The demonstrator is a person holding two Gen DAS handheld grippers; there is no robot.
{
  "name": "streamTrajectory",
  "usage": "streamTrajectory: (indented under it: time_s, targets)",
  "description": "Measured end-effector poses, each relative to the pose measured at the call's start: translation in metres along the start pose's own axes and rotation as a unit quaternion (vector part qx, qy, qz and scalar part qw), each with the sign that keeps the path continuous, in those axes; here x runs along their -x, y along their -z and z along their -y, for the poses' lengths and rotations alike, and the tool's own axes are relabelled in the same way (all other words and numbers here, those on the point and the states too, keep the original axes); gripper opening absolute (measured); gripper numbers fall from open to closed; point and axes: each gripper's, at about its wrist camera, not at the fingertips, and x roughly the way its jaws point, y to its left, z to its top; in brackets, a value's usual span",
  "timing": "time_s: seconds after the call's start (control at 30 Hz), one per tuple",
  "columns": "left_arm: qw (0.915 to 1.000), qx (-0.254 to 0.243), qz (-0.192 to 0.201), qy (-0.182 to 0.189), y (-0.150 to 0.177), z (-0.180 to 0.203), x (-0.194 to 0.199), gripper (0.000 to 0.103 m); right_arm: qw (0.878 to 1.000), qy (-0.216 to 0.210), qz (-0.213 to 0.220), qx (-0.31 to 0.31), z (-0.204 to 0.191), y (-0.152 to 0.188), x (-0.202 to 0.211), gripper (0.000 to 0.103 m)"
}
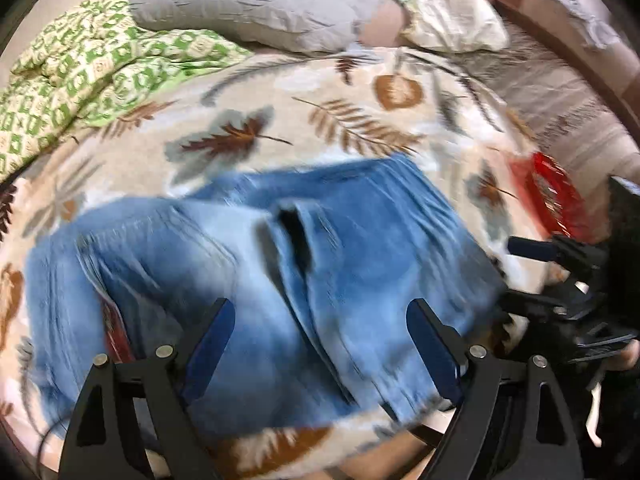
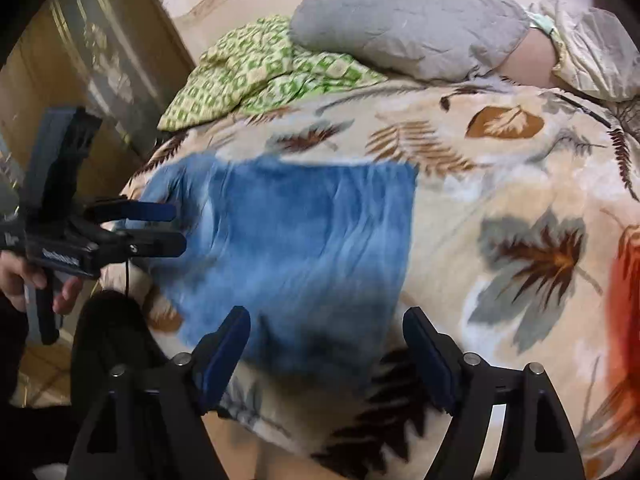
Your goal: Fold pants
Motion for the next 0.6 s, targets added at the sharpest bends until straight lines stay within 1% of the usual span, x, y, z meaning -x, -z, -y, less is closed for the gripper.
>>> streamTrajectory:
  time_s: [0.03,0.07,0.13,0.17,0.2,0.27,0.3,0.33,0.37,0.4,0.43,0.47,0.5,0.53,0.6]
  targets:
    - [0.9999,0.011,-0.004,-0.005,-0.009,-0.001,-0.009,0.088,1.0,0.002,0.002,-0.003,0.002,-0.007,-0.002,0.081]
    - [0.9997,0.021,-0.009,-0.001,-0.013,-0.002,-0.017,0.088,1.0,0.002,0.002,-0.008,0.005,-0.012,-0.004,0.081]
    - [0.9984,0.047,-0.032,0.0,-0.026,-0.004,-0.039,0.088,1.0,-0.007,-0.007,-0.029,0.014,-0.029,-0.019,0.081]
    - [0.998,0.049,-0.04,-0.001,-0.031,-0.002,-0.047,0.088,0.999,-0.012,-0.015,-0.039,0.019,-0.035,-0.028,0.081]
    - [0.9978,0.044,-0.048,-0.011,-0.032,0.001,-0.057,0.088,0.999,-0.015,-0.022,-0.047,0.023,-0.041,-0.036,0.081]
    - [0.9979,0.033,-0.052,-0.021,-0.03,0.003,-0.068,0.087,0.997,-0.023,-0.038,-0.066,0.034,-0.053,-0.057,0.081]
    - [0.9982,0.021,-0.049,-0.027,-0.025,0.001,-0.072,0.075,0.996,-0.027,-0.044,-0.072,0.037,-0.057,-0.064,0.08]
    - [0.998,0.006,-0.049,-0.039,-0.02,0.0,-0.076,0.066,0.995,-0.031,-0.054,-0.083,0.042,-0.062,-0.077,0.077]
    - [0.9983,-0.003,-0.046,-0.036,-0.016,-0.001,-0.074,0.063,0.993,-0.034,-0.062,-0.093,0.045,-0.064,-0.087,0.069]
    - [0.9989,-0.008,-0.039,-0.026,-0.013,-0.004,-0.069,0.048,0.991,-0.044,-0.079,-0.102,0.049,-0.065,-0.1,0.066]
    - [0.9992,-0.001,-0.038,-0.013,-0.01,-0.008,-0.065,0.04,0.991,-0.044,-0.08,-0.101,0.049,-0.066,-0.107,0.063]
    - [0.9993,0.004,-0.037,-0.006,-0.009,-0.011,-0.064,0.035,0.992,-0.039,-0.069,-0.094,0.047,-0.067,-0.109,0.06]
    - [0.9995,0.0,-0.033,-0.001,-0.007,-0.012,-0.061,0.027,0.993,-0.036,-0.065,-0.086,0.043,-0.067,-0.11,0.05]
    - [0.9995,-0.008,-0.03,-0.006,-0.007,-0.009,-0.059,0.021,0.996,-0.022,-0.058,-0.07,0.036,-0.068,-0.108,0.045]
    - [0.9991,-0.034,-0.015,-0.018,-0.006,0.0,-0.053,0.017,0.997,-0.02,-0.046,-0.055,0.03,-0.067,-0.104,0.026]
